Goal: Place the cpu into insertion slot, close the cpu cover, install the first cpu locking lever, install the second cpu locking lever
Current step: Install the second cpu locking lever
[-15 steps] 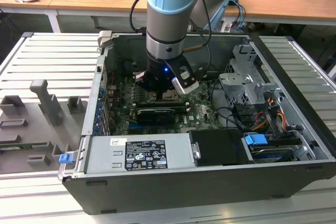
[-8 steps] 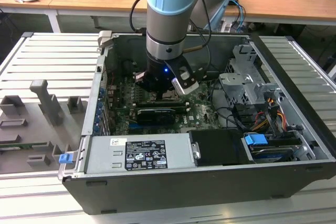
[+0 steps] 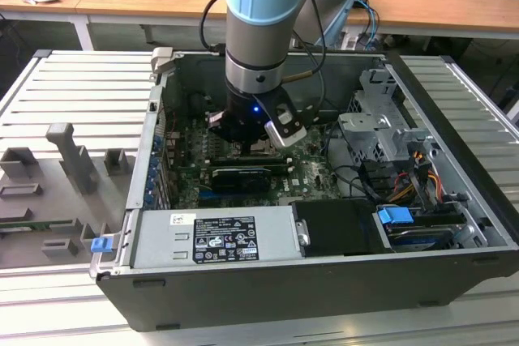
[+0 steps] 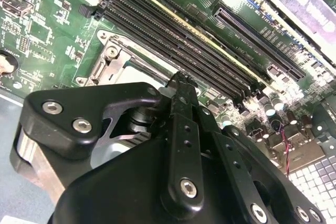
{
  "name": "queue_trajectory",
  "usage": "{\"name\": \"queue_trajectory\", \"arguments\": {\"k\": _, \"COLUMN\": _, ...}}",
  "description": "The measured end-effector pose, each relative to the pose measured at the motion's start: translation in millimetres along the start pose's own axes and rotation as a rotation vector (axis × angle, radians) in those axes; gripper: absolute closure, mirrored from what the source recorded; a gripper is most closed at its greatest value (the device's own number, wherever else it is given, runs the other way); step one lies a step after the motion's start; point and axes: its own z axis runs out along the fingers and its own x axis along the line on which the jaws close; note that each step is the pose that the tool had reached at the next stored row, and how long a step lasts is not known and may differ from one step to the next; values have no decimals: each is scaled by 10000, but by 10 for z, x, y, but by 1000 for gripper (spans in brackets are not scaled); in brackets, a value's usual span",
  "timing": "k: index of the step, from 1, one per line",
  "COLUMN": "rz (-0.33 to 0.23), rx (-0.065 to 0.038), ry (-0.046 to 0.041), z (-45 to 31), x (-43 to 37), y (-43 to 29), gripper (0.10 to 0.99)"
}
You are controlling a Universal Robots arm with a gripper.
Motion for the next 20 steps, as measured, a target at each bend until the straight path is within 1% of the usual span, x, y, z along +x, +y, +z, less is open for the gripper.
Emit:
{"name": "queue_trajectory", "arguments": {"k": 5, "rz": -2, "rx": -158, "ry": -12, "z": -5, "x": 27, "y": -29, "gripper": 980}}
{"name": "queue_trajectory", "arguments": {"k": 7, "rz": -2, "rx": -174, "ry": -14, "z": 0, "x": 43, "y": -42, "gripper": 980}}
{"name": "queue_trajectory", "arguments": {"k": 10, "rz": -3, "rx": -197, "ry": -15, "z": 15, "x": 99, "y": -60, "gripper": 980}}
{"name": "queue_trajectory", "arguments": {"k": 13, "rz": -3, "rx": -253, "ry": -18, "z": 37, "x": 135, "y": -74, "gripper": 980}}
{"name": "queue_trajectory", "arguments": {"k": 15, "rz": -4, "rx": -357, "ry": -27, "z": 62, "x": 156, "y": -82, "gripper": 980}}
{"name": "queue_trajectory", "arguments": {"k": 17, "rz": -7, "rx": -405, "ry": -31, "z": 83, "x": 162, "y": -90, "gripper": 980}}
{"name": "queue_trajectory", "arguments": {"k": 18, "rz": -5, "rx": -452, "ry": -32, "z": 95, "x": 167, "y": -94, "gripper": 980}}
{"name": "queue_trajectory", "arguments": {"k": 19, "rz": -5, "rx": -519, "ry": -39, "z": 114, "x": 170, "y": -98, "gripper": 980}}
{"name": "queue_trajectory", "arguments": {"k": 20, "rz": -8, "rx": -639, "ry": -47, "z": 137, "x": 176, "y": -103, "gripper": 980}}
